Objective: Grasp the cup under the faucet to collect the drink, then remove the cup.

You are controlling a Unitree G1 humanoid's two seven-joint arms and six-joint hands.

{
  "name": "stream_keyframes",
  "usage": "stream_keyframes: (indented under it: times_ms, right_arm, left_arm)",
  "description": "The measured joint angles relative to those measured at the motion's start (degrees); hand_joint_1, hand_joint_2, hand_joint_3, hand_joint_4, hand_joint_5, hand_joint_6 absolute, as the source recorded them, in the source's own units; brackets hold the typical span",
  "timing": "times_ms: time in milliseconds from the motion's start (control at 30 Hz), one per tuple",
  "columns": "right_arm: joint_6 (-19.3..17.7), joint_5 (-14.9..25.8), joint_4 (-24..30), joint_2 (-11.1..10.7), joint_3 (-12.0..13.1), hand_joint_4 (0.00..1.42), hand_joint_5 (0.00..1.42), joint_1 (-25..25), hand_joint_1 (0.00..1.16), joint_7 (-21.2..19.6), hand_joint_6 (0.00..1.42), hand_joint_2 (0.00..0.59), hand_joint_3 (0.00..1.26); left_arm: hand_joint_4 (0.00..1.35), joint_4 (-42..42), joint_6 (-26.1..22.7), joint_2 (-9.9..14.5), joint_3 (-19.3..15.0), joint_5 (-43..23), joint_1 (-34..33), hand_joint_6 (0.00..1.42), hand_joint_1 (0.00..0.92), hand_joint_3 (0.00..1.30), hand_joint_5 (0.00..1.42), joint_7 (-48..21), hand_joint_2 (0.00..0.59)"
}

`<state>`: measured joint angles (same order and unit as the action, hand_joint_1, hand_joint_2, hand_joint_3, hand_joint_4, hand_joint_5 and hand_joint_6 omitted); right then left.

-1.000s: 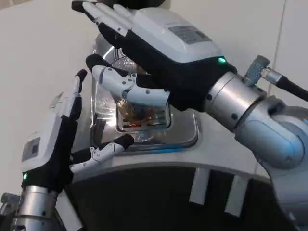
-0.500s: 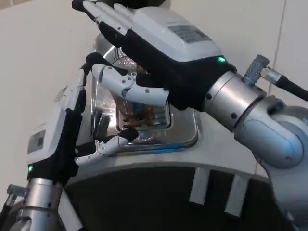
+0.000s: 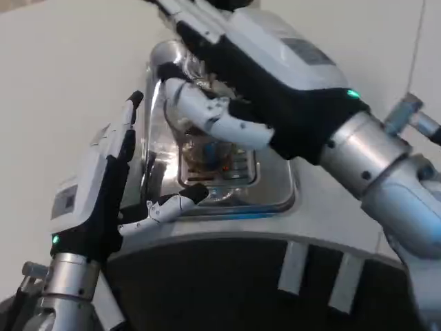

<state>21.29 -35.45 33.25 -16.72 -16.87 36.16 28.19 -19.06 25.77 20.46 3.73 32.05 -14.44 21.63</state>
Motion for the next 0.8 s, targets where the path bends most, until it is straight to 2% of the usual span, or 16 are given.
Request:
stream_keyframes:
  times_ms: [233, 333, 467, 600, 700, 800]
  right_arm:
    - [-0.5, -0.4, 4.9, 2.9, 4.8, 0.00, 0.00, -9.2, 0.00, -7.7, 0.00, 0.586, 0.00]
    - [-0.7, -1.6, 8.9, 2.9, 6.9, 0.00, 0.00, -11.3, 0.00, -9.4, 0.00, 0.586, 0.00]
    - [-0.6, -2.5, 12.7, 2.2, 8.8, 0.00, 0.00, -14.0, 0.00, -9.3, 0.00, 0.586, 0.00]
    - [-0.6, -3.3, 15.3, 0.3, 10.3, 0.00, 0.00, -17.6, 0.00, -7.8, 0.00, 0.586, 0.00]
    - [-0.6, -4.4, 19.0, -1.7, 12.4, 0.00, 0.00, -21.5, 0.08, -6.5, 0.00, 0.586, 0.00]
    - [-2.4, -5.5, 22.6, -3.3, 15.2, 0.00, 0.00, -27.3, 0.17, -6.2, 0.00, 0.586, 0.00]
  left_arm:
    - [0.00, -0.3, 0.0, -0.3, 0.3, 0.0, -0.4, 0.08, 0.295, 0.00, 0.08, 0.2, 0.052]
    - [0.00, -0.3, -0.2, -0.3, 0.4, 0.1, -0.5, 0.08, 0.291, 0.00, 0.08, 0.3, 0.054]
    - [0.00, -0.3, -0.3, -0.3, 0.7, 0.2, -0.8, 0.08, 0.288, 0.00, 0.09, 0.3, 0.055]
    - [0.00, -0.3, -1.0, -0.3, 0.8, 0.3, -1.0, 0.09, 0.286, 0.00, 0.09, 0.3, 0.056]
    - [0.00, -0.3, -1.7, -0.3, 0.9, 0.6, -1.2, 0.09, 0.284, 0.00, 0.09, 0.5, 0.055]
    - [0.00, -0.3, -2.2, -0.5, 1.4, 1.3, -1.5, 0.09, 0.279, 0.00, 0.09, 0.8, 0.055]
